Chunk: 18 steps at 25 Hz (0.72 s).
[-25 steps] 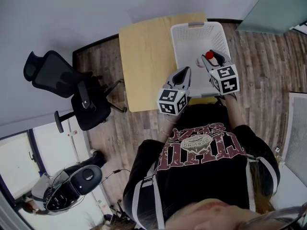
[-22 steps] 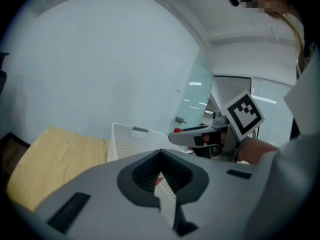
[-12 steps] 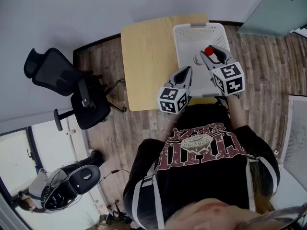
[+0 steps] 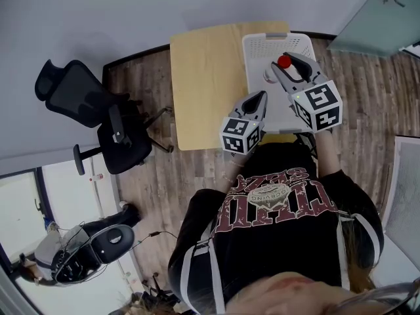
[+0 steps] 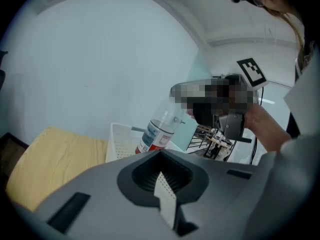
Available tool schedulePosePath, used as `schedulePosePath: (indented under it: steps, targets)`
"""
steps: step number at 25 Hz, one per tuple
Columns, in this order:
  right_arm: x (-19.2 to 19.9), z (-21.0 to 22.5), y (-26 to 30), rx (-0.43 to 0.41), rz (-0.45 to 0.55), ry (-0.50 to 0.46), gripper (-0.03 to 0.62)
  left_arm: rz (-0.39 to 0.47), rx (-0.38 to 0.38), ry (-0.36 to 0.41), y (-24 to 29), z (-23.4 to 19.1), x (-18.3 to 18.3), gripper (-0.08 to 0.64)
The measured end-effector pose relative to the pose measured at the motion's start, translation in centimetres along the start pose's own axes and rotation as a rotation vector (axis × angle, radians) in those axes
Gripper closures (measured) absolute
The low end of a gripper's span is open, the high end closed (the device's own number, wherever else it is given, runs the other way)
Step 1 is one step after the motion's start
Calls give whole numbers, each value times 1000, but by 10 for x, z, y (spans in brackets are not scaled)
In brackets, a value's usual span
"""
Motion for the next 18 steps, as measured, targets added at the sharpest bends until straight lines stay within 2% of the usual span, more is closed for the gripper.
schedulePosePath:
  steps: [18]
  targets:
    - [-53,-30,-3,-114,88,-77,426,9,-2,13,1,1,0,512]
Point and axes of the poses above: the fingertips, and each gripper's own axes: y forward along the fingers, z to its right, x out of its underside, the point moved 6 cm from there along -y, backward along the fingers, and after that the axes turned 6 degrees about y, right-handed, at the moved point
